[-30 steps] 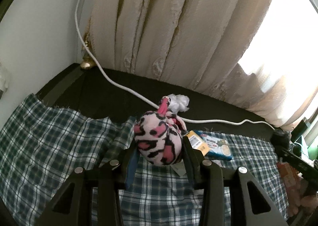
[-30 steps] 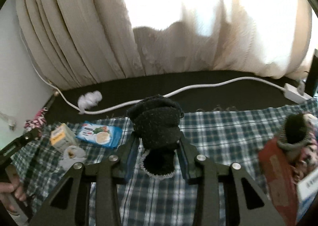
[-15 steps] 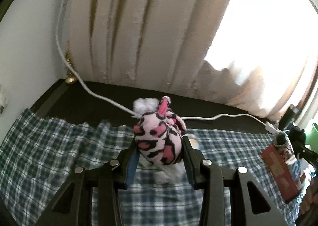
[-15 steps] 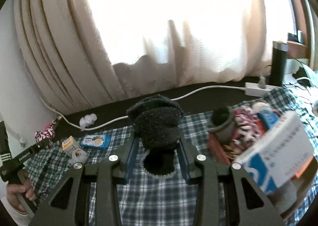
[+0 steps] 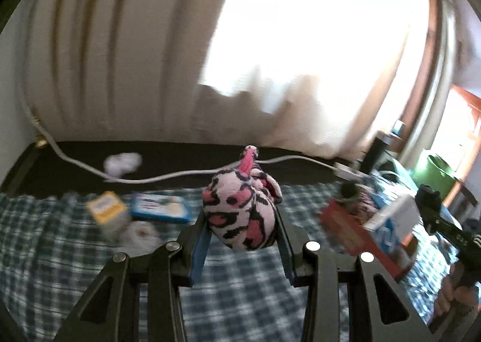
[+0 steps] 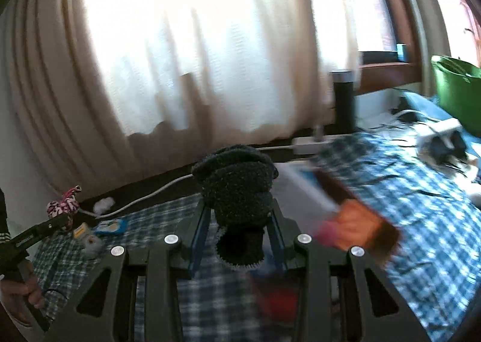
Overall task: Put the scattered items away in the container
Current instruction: 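Carry the leopard plush and black hat into the red box and release both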
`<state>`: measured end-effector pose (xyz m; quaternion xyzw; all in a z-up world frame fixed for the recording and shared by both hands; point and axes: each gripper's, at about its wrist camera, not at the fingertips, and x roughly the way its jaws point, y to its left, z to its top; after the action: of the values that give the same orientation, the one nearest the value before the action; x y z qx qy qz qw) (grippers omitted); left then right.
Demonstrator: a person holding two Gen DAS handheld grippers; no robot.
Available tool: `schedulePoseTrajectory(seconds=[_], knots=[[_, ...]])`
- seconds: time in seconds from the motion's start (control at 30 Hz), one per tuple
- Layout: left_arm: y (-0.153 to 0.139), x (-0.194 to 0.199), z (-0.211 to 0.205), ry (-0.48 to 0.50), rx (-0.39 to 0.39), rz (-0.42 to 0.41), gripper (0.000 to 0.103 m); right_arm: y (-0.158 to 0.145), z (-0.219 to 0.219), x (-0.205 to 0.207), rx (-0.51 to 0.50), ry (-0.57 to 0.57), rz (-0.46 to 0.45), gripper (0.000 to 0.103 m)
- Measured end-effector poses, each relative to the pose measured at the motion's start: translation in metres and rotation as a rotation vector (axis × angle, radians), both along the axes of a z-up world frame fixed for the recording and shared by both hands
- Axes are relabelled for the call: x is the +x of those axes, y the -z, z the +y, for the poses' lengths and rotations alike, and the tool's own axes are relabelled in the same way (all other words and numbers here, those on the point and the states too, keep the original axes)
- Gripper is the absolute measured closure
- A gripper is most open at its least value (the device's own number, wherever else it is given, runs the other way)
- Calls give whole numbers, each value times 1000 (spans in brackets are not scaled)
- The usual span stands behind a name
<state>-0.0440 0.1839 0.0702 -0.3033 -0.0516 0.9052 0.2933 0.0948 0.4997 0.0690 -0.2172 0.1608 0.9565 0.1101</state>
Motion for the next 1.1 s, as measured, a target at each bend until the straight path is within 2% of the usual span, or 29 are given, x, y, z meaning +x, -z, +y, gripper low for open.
schedulePoseTrajectory(seconds=[0.33,0.57,0.83,1.1], knots=[[1,44,92,248,-6,-40,61,22,59,45,-15,143,-51,62],[4,76,142,404,-38,-57,61,39,75,44,-35,145,-86,62],[11,101,182,522,-71,-74,61,47,81,38,-33,134,-100,62],[25,116,237,639,-150,-47,61,50,91,42,-55,149,-88,62]])
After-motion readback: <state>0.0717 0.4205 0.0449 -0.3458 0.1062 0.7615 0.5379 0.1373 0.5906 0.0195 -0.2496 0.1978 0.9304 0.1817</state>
